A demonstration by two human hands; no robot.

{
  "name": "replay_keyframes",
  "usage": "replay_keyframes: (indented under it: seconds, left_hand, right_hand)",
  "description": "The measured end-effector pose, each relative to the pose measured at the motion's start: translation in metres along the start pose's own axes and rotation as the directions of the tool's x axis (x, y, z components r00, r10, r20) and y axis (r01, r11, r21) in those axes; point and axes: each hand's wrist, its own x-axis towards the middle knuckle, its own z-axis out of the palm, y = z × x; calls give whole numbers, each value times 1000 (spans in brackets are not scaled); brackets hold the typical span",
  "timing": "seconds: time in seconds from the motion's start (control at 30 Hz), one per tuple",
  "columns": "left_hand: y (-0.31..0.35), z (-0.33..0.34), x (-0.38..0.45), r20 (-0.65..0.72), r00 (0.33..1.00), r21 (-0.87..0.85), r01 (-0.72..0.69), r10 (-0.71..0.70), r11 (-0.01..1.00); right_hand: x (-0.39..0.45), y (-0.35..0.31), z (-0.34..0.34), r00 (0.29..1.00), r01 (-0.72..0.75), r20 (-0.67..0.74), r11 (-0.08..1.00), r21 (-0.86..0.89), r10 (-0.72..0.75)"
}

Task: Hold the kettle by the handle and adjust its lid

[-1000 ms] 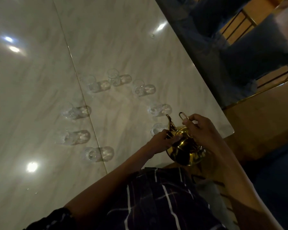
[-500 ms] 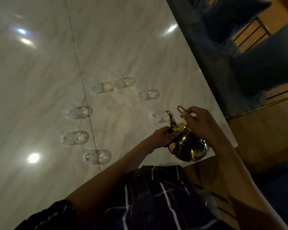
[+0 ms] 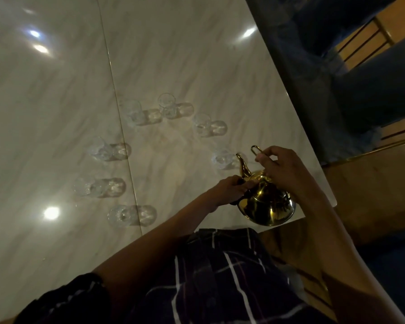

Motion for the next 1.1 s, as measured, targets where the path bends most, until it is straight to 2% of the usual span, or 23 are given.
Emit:
replay_keyframes:
  seconds: [0.57,1.1]
  left_hand:
    - [0,7,-2,-13,1000,82,-7,8,997]
    - [9,3,-5,5,1000,51,-28,28,998]
  right_hand:
    - [-7,-1,-7,1000,6,-30,1000,-5,-6]
    - [-4,-10,-10,1000,6,-16,1000,-22,-6]
